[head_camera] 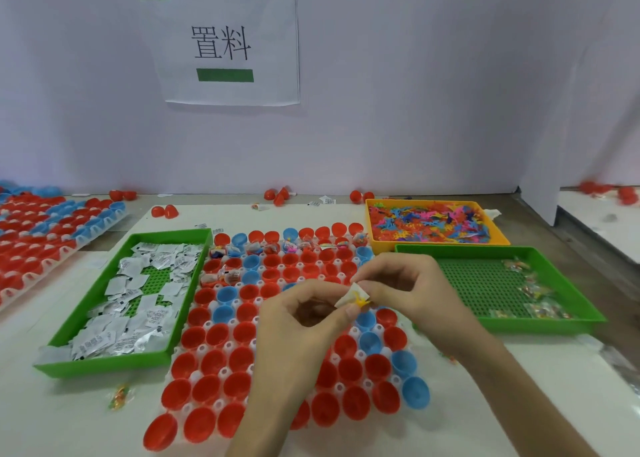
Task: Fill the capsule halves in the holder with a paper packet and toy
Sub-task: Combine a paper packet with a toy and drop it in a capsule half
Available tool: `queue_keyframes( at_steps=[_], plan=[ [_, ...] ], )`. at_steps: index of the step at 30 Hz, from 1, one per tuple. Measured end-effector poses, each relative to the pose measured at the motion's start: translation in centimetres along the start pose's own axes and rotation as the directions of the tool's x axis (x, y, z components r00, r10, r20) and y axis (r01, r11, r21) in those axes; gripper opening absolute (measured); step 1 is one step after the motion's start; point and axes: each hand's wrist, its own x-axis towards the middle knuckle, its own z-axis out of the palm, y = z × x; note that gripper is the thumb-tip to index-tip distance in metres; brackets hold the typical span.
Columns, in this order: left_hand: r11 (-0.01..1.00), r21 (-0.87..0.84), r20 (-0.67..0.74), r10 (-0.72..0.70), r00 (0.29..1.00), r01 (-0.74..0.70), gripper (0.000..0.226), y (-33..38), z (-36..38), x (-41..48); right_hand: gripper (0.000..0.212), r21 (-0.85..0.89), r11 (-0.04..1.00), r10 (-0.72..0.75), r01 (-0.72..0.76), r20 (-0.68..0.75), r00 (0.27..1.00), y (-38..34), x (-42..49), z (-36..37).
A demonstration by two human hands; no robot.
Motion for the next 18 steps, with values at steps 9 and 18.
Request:
queue_keyframes(
  at_steps=[9, 18],
  plan=[
    [0.993, 0.117, -0.004, -0.028, 1.000, 0.028, 0.026, -0.6, -0.9, -0.1, 0.011, -0.006, 0.999, 0.034, -0.033, 0.153, 0.988, -0.5, -0.8, 0.3],
    [0.993, 0.089, 0.155, -0.092, 0.984, 0.079, 0.020, -0.7, -2.1, -0.3, 0.012, -0.016, 1.000, -0.006, 0.010, 0.201, 0.980, -0.6, -1.1, 0.7]
  ],
)
